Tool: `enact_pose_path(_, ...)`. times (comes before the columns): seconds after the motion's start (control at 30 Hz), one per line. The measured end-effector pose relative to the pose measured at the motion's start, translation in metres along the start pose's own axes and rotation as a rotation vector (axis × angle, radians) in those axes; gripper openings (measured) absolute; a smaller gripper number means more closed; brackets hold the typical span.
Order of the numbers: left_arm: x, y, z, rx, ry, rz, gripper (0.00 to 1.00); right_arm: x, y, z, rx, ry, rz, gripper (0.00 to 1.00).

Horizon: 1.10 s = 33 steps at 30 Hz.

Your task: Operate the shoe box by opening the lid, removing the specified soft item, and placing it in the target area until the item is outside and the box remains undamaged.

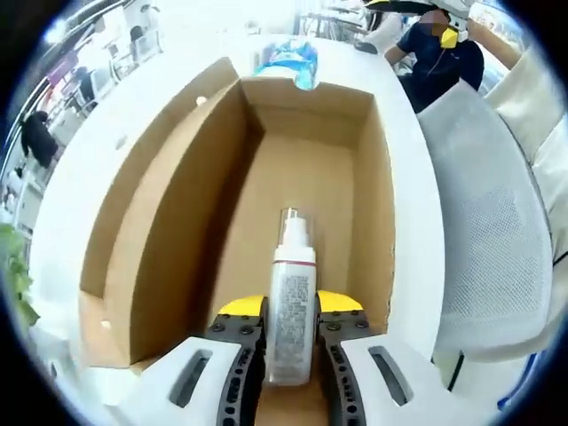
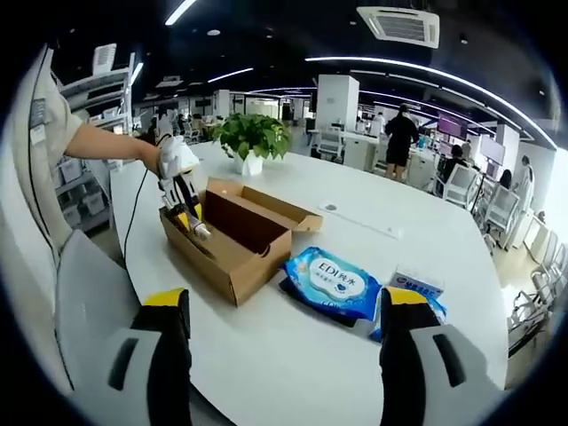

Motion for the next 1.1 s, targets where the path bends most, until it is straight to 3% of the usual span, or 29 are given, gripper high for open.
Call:
enact_pose_path(0.63, 0.013, -0.021, 0.055, 0.13, 0.062, 0.034, 0.18, -0.018, 0.031, 0.011, 0.026, -0.07, 0.111, 0.66)
enact_pose_path(1.1, 0.024, -0.026, 0.078, 0.19, 0.086, 0.025, 0.18, -0.029, 0.056, 0.015, 0.038, -0.097, 0.205, 0.57)
Point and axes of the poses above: the point that each gripper's makers call its tool centre point, and the gripper's own axes: y roughly forward along the fingers, x roughly to its right, z roughly out of its top, the point moved 5 cm from there along -y, roughly backward along the fingers, and after that the axes turned 12 degrees about x, right-handed, at the moved point
